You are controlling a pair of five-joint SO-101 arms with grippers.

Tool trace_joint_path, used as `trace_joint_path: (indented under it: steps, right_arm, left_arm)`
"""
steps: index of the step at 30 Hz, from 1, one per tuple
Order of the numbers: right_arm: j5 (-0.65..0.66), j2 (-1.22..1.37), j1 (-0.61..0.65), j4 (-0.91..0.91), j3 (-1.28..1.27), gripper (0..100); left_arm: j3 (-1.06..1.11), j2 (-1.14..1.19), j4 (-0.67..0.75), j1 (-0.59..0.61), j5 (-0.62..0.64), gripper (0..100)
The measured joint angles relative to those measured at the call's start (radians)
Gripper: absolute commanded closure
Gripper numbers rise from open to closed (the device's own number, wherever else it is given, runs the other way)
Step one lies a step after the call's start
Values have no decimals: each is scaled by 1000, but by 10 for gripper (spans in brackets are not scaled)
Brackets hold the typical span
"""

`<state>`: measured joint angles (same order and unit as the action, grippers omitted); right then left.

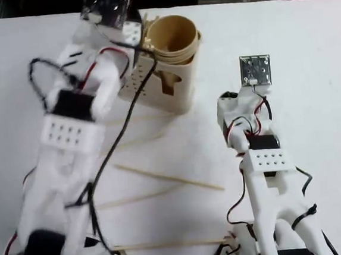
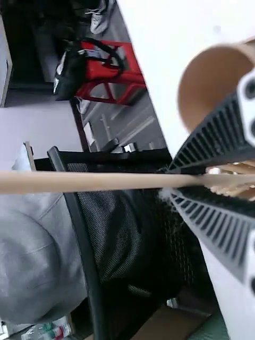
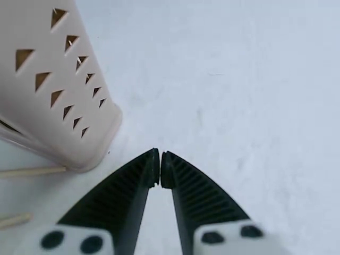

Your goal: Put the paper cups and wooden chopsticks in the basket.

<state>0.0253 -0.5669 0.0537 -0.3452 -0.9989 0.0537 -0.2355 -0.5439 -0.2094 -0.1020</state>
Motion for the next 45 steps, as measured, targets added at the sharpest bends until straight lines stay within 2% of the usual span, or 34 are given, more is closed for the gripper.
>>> trace_joint_path:
  steps: [4,7,17,21,23,34,42,45]
  right_arm:
    - [0,0,0,0,0,978]
    - [0,0,0,0,0,978]
    - [0,0,0,5,0,978]
    - [0,0,0,5,0,978]
    - [0,0,0,5,0,978]
    - [0,0,0,5,0,978]
    - [0,0,0,5,0,978]
    - [0,0,0,5,0,978]
  left_arm:
    - [0,140,149,51,127,977]
    - [0,226,183,75,176,977]
    - [37,328,190,92,189,971]
    - [77,328,187,92,172,853]
    - [81,328,166,94,146,815]
    - [80,305,94,95,127,825]
    - [81,57,-155,94,117,828]
    - [81,-43,-267,112,71,828]
